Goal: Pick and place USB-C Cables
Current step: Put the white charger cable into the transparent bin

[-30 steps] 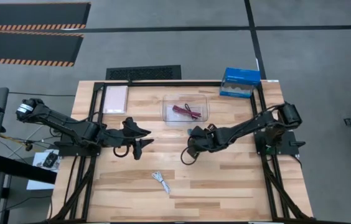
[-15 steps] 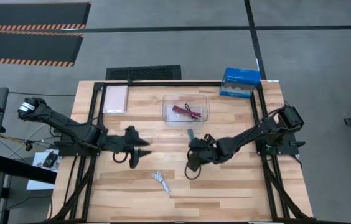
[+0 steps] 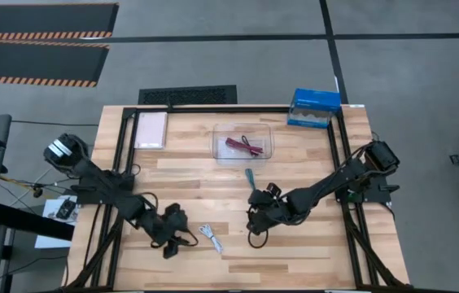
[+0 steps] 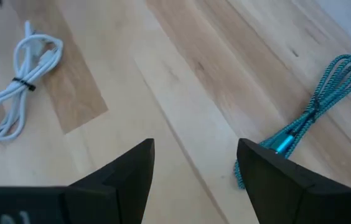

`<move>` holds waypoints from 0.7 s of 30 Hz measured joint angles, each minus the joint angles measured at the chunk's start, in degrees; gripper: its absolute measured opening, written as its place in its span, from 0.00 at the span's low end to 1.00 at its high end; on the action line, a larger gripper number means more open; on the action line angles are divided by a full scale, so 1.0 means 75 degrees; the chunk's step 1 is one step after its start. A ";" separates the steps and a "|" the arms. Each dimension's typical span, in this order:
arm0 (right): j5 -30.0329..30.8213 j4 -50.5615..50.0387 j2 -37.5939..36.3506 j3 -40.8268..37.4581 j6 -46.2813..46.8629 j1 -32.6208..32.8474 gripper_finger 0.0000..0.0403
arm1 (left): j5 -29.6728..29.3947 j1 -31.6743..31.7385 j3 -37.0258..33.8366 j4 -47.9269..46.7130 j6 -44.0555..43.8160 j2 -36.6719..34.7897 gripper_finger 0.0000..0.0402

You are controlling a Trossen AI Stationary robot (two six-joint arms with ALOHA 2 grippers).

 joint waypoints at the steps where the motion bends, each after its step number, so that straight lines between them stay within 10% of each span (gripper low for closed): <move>1: 0.0000 -0.0005 0.0000 0.0000 0.0000 -0.0008 0.63 | -0.0103 0.0015 0.0000 0.0319 0.0126 0.0218 0.47; 21: 0.0006 -0.0028 -0.0003 0.0000 0.0000 -0.0026 0.63 | 0.0352 0.1643 0.0015 0.3318 0.3959 0.1743 0.47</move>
